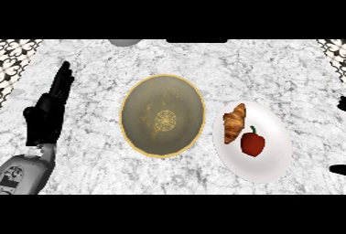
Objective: Pick the bell pepper from the plate and place it in the bowl
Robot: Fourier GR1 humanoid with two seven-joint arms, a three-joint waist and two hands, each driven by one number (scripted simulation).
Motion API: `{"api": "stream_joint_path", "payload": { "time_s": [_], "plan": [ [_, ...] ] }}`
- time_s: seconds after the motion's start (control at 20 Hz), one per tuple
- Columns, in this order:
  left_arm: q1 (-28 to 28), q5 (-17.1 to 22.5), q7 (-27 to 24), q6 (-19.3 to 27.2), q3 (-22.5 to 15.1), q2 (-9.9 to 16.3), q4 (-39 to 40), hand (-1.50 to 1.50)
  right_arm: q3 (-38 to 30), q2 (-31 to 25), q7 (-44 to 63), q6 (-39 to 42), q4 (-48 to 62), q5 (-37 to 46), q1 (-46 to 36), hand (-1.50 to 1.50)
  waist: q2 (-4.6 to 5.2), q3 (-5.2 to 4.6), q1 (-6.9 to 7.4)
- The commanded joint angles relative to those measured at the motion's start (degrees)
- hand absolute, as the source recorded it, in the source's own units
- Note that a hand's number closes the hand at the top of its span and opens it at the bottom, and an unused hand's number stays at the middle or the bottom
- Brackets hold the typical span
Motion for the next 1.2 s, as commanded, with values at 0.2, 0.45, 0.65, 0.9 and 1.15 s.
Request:
{"api": "stream_joint_path", "payload": {
  "time_s": [0.2,0.45,0.65,0.9,1.15],
  "plan": [
    [-0.42,0.56,1.64,-2.07,1.37,0.71,-1.07,0.0,9.48,-4.01,18.12,-1.24,-9.17,11.89,-6.33,-1.5,0.01,-0.1,0.59],
    [-0.91,-1.05,1.98,-2.0,1.93,-0.92,-1.09,0.0,13.93,-0.55,24.64,2.87,-11.75,14.71,-9.35,-1.5,0.05,-0.02,0.13],
    [1.14,-0.41,2.18,-3.75,3.41,0.3,-2.93,0.0,16.56,0.19,33.63,7.81,-16.33,14.9,-13.08,-1.5,-0.06,-0.05,0.23],
    [-3.11,-2.39,6.33,-4.07,3.71,-0.87,-2.62,0.0,21.72,5.48,34.12,7.13,-12.37,22.87,-14.32,-1.5,0.13,0.02,0.08],
    [1.24,-3.68,2.33,-4.35,4.14,-2.55,-2.58,0.0,23.42,6.03,39.49,9.08,-12.81,27.98,-13.46,-1.5,0.04,0.0,0.04]
  ]
}}
